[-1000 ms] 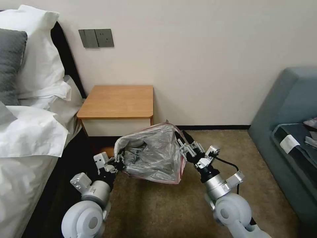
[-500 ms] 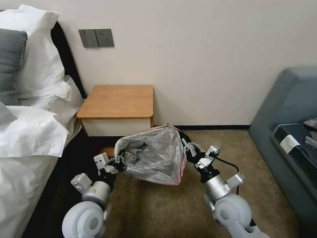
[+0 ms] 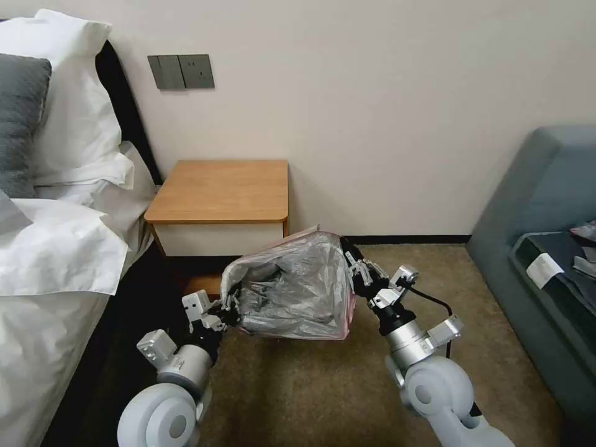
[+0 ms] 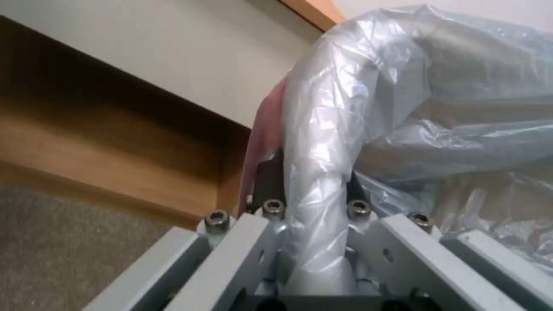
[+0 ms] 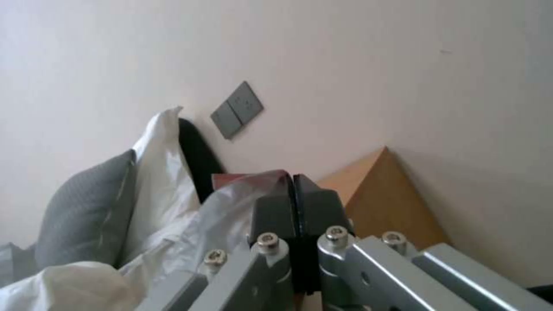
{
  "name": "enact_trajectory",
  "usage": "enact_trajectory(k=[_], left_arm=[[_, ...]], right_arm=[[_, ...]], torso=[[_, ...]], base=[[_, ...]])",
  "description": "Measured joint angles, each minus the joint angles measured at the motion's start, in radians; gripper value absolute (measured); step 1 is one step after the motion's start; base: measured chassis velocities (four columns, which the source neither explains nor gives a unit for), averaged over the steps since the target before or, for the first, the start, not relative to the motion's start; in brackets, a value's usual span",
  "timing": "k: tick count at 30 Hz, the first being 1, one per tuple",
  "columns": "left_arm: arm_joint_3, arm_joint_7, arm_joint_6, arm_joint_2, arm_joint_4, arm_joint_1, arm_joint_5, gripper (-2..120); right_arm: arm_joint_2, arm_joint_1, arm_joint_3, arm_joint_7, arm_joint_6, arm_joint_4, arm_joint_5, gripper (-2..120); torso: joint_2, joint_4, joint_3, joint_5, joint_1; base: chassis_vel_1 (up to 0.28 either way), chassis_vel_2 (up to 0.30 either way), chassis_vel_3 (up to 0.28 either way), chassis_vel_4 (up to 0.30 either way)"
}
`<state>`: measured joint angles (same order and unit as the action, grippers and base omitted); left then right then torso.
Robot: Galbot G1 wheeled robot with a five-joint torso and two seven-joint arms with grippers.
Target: Pick up the garbage bag from the table and place it over the trash can.
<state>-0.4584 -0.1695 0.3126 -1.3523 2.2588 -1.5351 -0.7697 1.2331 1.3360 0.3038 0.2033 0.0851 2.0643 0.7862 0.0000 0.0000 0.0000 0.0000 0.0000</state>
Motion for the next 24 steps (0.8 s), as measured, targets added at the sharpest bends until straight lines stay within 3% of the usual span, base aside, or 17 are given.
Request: enact_trajectory(k=[14, 24], left_arm=[[-0.026, -0.014, 0.003, -0.009, 0.027, 0.03, -0.068, 2], [-0.018, -0.02, 0.027, -0.014, 0.067, -0.007, -0.146, 2]], right_arm=[[-0.013, 0.027, 0.036, 0.018, 0.022, -0.008, -0.062, 0], [0.001, -0.024, 0.038, 0.023, 0.076, -0.103, -0.171, 0]], torso=[[0.0, -0.0001, 0.0, 0.0, 0.0], [0.0, 0.0, 0.0, 0.0001, 0.0]], base=[[0.0, 0.0, 0.0, 0.0], [0.0, 0.0, 0.0, 0.0]])
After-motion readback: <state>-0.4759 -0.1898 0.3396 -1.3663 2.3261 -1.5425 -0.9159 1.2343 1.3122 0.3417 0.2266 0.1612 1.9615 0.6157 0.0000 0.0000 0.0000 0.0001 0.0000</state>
